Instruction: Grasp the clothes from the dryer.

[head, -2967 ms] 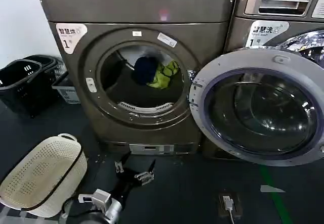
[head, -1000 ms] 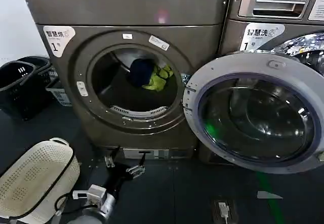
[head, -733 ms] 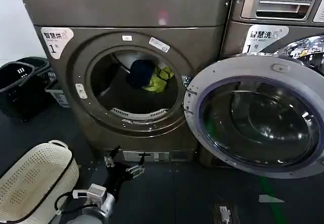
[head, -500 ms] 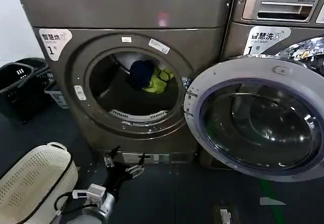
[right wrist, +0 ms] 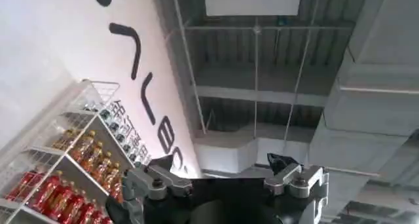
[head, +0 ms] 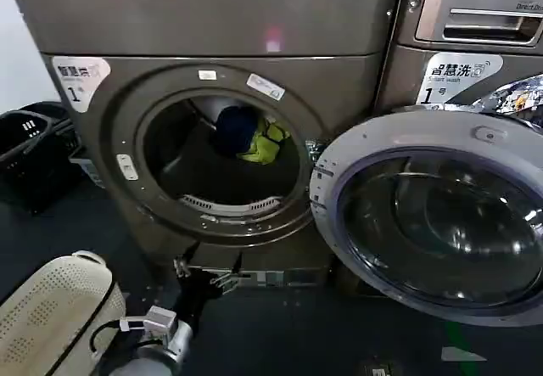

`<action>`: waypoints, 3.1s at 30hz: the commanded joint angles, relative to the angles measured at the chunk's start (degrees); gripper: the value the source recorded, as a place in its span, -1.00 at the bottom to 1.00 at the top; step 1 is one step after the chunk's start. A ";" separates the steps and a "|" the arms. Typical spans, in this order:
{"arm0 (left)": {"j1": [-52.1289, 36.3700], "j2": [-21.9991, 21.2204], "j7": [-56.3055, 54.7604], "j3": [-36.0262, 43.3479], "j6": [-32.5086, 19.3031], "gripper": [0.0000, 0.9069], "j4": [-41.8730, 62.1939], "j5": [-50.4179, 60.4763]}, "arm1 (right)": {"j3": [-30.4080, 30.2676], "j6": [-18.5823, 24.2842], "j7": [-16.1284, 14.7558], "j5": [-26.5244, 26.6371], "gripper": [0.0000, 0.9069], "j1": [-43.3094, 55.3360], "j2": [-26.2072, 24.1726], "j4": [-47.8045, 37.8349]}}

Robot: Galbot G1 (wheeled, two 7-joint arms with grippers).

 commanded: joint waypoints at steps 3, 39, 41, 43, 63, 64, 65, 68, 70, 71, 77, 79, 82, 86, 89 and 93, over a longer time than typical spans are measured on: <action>0.06 -0.13 0.10 0.16 -0.04 1.00 -0.14 0.08 | -0.07 0.17 0.03 -0.07 1.00 0.07 -0.13 -0.14; -0.05 -0.48 0.85 0.00 -0.88 1.00 0.32 1.12 | -0.48 0.16 0.26 0.71 1.00 0.33 0.37 0.80; -0.09 -0.47 0.82 0.01 -0.87 1.00 0.28 1.03 | -0.47 0.05 0.39 0.78 1.00 0.35 0.40 1.04; -0.12 -0.38 0.79 -0.02 -0.83 1.00 0.29 0.97 | -0.30 0.05 0.43 0.78 1.00 0.33 0.41 1.10; -0.19 0.76 0.94 -1.34 -0.08 1.00 -0.35 0.03 | -0.73 -0.10 0.26 1.41 1.00 -0.57 1.06 1.93; -0.19 0.86 0.97 -1.35 -0.07 1.00 -0.42 -0.05 | -0.81 -0.15 0.28 1.43 1.00 -0.57 1.13 2.08; -0.17 1.03 1.37 -1.37 0.38 1.00 -0.70 -0.49 | -0.83 -0.18 0.27 1.45 1.00 -0.55 1.18 2.21; -0.38 1.10 1.54 -1.73 0.66 1.00 -0.65 -0.59 | -0.87 -0.34 0.35 1.46 1.00 -0.53 1.13 2.40; -0.39 1.11 1.78 -1.93 0.74 1.00 -0.52 -0.16 | -0.88 -0.89 0.87 1.09 1.00 -0.49 1.12 2.52; -0.38 1.19 2.03 -2.08 0.77 1.00 -0.38 0.65 | -0.82 -1.61 1.29 0.56 1.00 -0.51 1.22 2.45; -2.96 1.40 3.24 -3.90 0.15 1.00 2.03 9.11 | -0.11 -2.59 1.50 -1.04 1.00 -1.18 1.44 2.17; -3.79 1.30 3.79 -4.26 -0.80 1.00 2.90 12.89 | -0.01 -2.92 1.68 -1.29 1.00 -1.27 1.43 2.42; -6.01 1.42 5.74 -4.62 -3.07 1.00 4.92 23.52 | 0.35 -3.61 1.83 -1.58 1.00 -1.40 1.45 2.66; -11.18 1.21 6.74 -4.81 -7.78 1.00 8.98 41.53 | 0.51 -3.71 1.84 -2.02 1.00 -1.59 1.49 2.89; -15.93 1.04 8.74 -5.17 -12.54 1.00 12.67 52.54 | 0.63 -4.01 1.95 -2.06 1.00 -1.85 1.48 3.28; -22.93 0.00 13.18 -4.40 -14.63 1.00 19.26 58.56 | 1.29 -3.97 1.80 -2.16 1.00 -2.93 1.34 3.22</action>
